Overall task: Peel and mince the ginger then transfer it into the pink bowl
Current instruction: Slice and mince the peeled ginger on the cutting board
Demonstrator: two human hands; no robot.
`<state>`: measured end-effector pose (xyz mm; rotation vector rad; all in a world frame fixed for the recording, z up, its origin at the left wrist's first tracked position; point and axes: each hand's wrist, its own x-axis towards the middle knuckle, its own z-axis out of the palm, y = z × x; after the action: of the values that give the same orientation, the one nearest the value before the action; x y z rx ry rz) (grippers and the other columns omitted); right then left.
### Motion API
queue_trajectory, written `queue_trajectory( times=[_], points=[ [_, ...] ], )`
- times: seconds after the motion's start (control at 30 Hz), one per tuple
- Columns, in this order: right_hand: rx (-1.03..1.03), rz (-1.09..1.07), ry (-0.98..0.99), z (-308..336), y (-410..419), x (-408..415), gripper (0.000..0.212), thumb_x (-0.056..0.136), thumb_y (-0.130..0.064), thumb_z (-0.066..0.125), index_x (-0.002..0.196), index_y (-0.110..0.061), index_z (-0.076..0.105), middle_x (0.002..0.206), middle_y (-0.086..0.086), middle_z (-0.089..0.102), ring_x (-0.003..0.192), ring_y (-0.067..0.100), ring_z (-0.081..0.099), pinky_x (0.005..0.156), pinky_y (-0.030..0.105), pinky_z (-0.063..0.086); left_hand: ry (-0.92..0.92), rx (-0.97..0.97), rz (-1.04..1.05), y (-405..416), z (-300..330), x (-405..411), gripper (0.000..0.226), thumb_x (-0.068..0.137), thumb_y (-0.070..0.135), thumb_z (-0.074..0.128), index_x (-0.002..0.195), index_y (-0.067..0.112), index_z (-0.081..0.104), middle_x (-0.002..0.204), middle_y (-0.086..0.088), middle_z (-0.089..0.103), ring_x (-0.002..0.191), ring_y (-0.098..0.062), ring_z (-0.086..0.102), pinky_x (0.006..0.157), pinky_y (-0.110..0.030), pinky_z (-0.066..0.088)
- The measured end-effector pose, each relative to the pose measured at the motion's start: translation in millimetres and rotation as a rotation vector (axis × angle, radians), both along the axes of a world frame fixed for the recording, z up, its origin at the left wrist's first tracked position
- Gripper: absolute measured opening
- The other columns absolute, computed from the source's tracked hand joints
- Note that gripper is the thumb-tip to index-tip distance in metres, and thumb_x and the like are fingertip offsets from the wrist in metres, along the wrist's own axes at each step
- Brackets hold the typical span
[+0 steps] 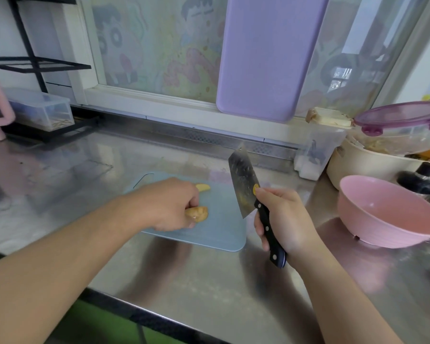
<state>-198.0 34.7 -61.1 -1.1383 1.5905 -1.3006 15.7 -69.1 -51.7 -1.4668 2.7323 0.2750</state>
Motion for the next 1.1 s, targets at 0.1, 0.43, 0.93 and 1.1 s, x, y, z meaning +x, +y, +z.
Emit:
queue_trajectory(
  times=[0.1, 0.43, 0.93, 1.1],
  points=[
    [0.008, 0.008, 0.007, 0.7, 0.6, 0.5, 0.039, 0.110, -0.022, 0.046, 0.099, 0.015, 0.048, 0.051, 0.021, 0.052, 0.029, 0.024, 0.040, 0.040, 0.027, 0.030, 0.028, -0.032, 0.018, 2.7, -2.2, -4.1, 0.018, 0.085, 0.037, 0.079, 0.097, 0.026, 0.070, 0.092, 0.010, 0.071, 0.088, -0.016, 0.067, 0.081, -0.036, 0.058],
    [0.066, 0.027, 0.052, 2.0, -0.2, -1.4, 0.040, 0.109, -0.022, 0.047, 0.089, 0.013, 0.045, 0.050, 0.021, 0.051, 0.029, 0.025, 0.039, 0.038, 0.029, 0.028, 0.459, -0.075, 0.079, 7.9, -42.5, -33.0, 0.021, 0.090, 0.029, 0.078, 0.107, 0.034, 0.068, 0.102, 0.016, 0.066, 0.101, -0.011, 0.063, 0.090, -0.032, 0.050],
    [0.131, 0.070, 0.107, 10.4, 8.8, 4.5, 0.044, 0.108, -0.022, 0.046, 0.101, 0.021, 0.050, 0.048, 0.019, 0.048, 0.029, 0.023, 0.039, 0.041, 0.028, 0.030, 0.799, -0.210, 0.018, 17.1, -68.1, -26.3, 0.011, 0.093, 0.021, 0.075, 0.095, 0.031, 0.073, 0.096, 0.020, 0.069, 0.096, 0.004, 0.059, 0.081, -0.008, 0.041],
    [0.130, 0.072, 0.118, 11.2, 10.7, 6.6, 0.044, 0.108, -0.023, 0.045, 0.101, 0.021, 0.052, 0.051, 0.021, 0.048, 0.029, 0.024, 0.039, 0.042, 0.030, 0.029, 0.785, -0.244, 0.012, 18.4, -66.6, -27.9, 0.008, 0.095, 0.022, 0.074, 0.093, 0.029, 0.073, 0.092, 0.019, 0.067, 0.094, 0.003, 0.057, 0.078, -0.007, 0.040]
  ],
)
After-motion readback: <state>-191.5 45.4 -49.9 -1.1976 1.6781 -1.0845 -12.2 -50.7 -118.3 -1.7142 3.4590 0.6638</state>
